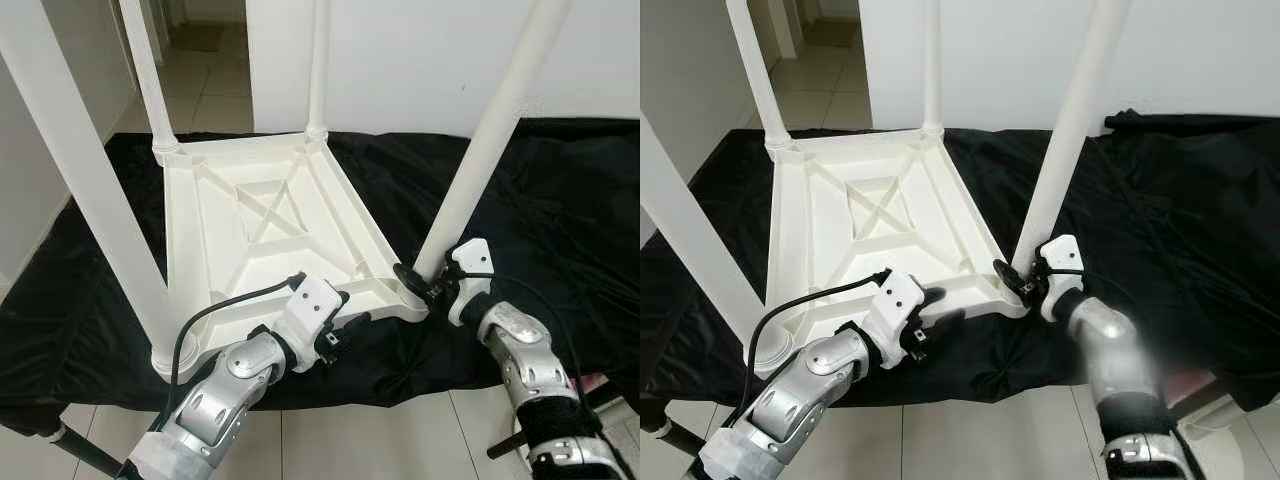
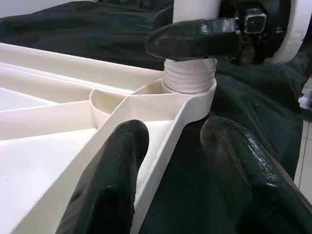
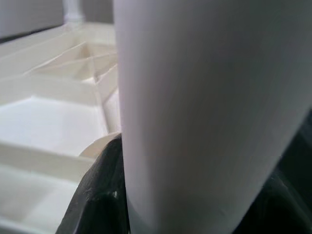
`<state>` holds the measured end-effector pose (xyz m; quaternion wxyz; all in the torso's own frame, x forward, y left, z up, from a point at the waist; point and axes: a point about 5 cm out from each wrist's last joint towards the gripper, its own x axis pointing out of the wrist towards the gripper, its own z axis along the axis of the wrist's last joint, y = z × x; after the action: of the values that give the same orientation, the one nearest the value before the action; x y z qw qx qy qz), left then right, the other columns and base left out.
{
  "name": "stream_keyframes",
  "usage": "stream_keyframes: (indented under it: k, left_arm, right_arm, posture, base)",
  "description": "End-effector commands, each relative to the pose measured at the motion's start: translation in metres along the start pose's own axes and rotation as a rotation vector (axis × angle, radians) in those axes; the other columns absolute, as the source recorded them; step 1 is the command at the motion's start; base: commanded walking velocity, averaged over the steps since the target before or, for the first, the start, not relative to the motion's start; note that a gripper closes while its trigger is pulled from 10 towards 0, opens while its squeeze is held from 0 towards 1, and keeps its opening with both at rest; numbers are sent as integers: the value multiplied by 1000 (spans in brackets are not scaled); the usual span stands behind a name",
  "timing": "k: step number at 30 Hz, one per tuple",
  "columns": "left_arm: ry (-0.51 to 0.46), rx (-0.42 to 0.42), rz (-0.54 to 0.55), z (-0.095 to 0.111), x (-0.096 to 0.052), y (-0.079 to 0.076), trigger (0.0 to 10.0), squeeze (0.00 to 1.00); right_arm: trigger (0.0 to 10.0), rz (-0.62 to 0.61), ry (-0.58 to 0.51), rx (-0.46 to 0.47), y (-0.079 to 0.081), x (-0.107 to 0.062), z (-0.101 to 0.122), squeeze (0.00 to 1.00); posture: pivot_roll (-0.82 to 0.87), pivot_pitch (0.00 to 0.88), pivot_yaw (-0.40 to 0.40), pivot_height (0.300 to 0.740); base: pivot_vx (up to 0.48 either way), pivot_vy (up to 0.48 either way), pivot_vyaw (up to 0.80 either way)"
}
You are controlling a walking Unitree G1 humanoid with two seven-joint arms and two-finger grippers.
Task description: Building children table
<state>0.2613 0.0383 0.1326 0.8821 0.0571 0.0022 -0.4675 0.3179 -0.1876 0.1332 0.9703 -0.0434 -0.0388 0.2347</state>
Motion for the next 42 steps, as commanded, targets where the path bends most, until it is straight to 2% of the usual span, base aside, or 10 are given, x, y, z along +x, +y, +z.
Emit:
stream_keyframes:
  k: [1,6,13,20,22,30,34,37,38,42]
  left_arm:
    - [8,2,-52,-1,0,-7,10000,0]
    - [7,0,-56,0,1,-7,10000,0]
    - [6,-4,-60,-1,2,-8,10000,0]
    - [3,-6,-60,0,4,-8,10000,0]
    - [3,-5,-55,0,3,-7,10000,0]
    - [3,-5,-49,0,2,-7,10000,0]
    - [4,5,-45,1,3,-3,10000,0]
    - [2,8,-45,2,3,-2,10000,0]
    - [2,9,-45,2,3,-2,10000,0]
    - [2,13,-46,2,3,-2,10000,0]
  right_arm:
    - [10000,-23,3,51,3,-1,-4,0]
    - [10000,-88,-26,93,7,1,-1,0]
    - [10000,-318,-11,110,9,5,1,0]
    - [10000,-510,19,147,23,8,-1,0]
    - [10000,-594,51,171,39,8,-6,0]
    - [10000,-594,62,186,60,13,-4,0]
    - [10000,-584,65,137,46,13,-2,0]
    - [10000,-576,68,125,43,12,-1,71]
    - [10000,-558,59,126,41,11,0,1000]
    - [10000,-498,17,119,38,10,6,1000]
  posture:
    - [22,22,-34,740]
    - [17,23,-33,740]
    - [6,27,-34,740]
    - [8,23,-37,740]
    - [18,21,-41,740]
    - [22,20,-43,740]
    - [23,9,-47,740]
    - [23,7,-47,740]
    - [23,1,-46,740]
    - [24,0,-47,740]
  base:
    - [0,0,0]
    - [0,0,0]
    - [0,0,0]
    - [0,0,0]
    - [0,0,0]
    - [0,0,0]
    - [0,0,0]
    - [0,0,0]
    - [0,0,0]
    - [0,0,0]
